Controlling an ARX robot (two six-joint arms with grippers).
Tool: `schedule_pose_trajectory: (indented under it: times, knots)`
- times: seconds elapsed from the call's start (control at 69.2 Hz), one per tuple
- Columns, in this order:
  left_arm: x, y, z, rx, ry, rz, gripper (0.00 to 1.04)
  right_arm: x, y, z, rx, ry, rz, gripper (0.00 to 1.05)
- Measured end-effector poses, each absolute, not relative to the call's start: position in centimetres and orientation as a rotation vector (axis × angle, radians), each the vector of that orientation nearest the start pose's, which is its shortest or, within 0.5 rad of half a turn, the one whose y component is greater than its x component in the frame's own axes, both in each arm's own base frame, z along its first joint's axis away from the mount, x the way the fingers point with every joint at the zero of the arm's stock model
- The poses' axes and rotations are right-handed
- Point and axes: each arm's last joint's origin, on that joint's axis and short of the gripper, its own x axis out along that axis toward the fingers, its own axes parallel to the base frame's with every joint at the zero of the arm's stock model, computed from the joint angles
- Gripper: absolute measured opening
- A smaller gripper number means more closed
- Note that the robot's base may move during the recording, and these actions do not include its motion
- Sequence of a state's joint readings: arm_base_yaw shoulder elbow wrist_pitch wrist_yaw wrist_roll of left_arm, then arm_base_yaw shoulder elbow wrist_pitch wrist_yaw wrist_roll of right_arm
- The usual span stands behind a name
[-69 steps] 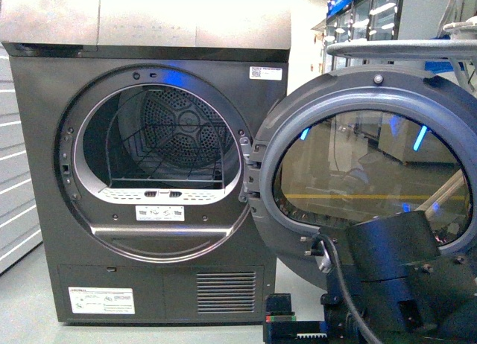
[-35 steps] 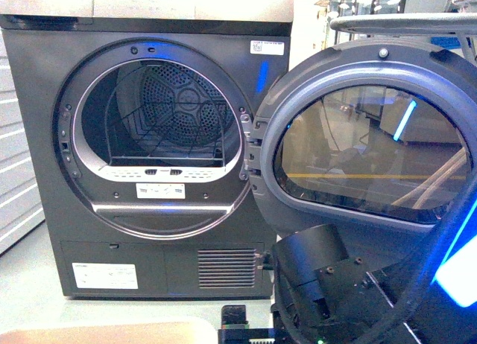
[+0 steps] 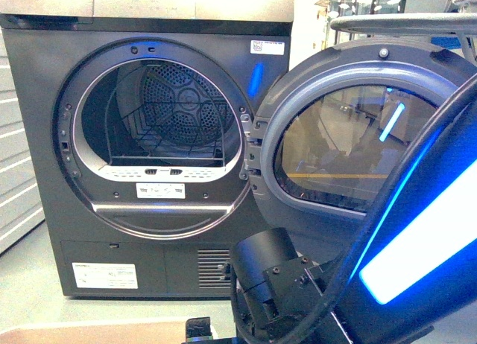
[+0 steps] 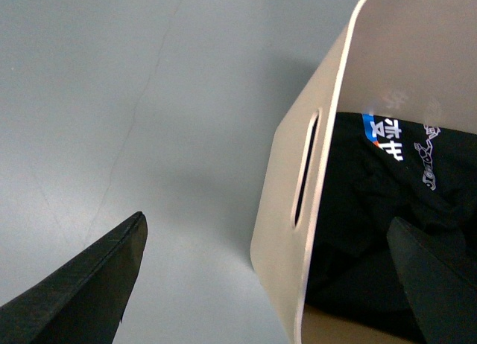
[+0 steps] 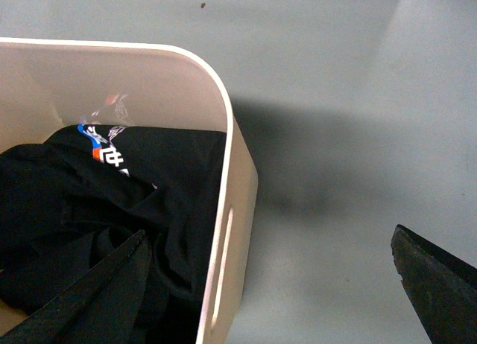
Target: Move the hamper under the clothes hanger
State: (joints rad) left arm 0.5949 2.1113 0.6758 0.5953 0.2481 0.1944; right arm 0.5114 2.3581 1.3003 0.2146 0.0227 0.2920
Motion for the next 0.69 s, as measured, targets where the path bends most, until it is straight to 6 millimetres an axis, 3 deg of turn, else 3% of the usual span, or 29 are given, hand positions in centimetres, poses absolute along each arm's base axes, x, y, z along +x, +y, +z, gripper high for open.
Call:
schedule_pose_trajectory:
  times: [0.173, 0.318, 0.694]
  knots:
    - [28.3, 17.3, 2.9, -0.130, 0.770, 0.236, 0.98, 39.3, 22.6, 3.0, 0.026, 0.895, 0.333, 0.97]
    - [30.0, 16.2, 2.0, -0.094, 0.795, 0.177, 0.98, 40.1, 23.5, 2.5, 0.003, 0.911, 0.325, 0.97]
    - [31.1, 16.4, -0.7, -0.042, 0.868, 0.161, 0.98, 40.9, 25.6, 1.3, -0.040, 0.941, 0.321, 0.97]
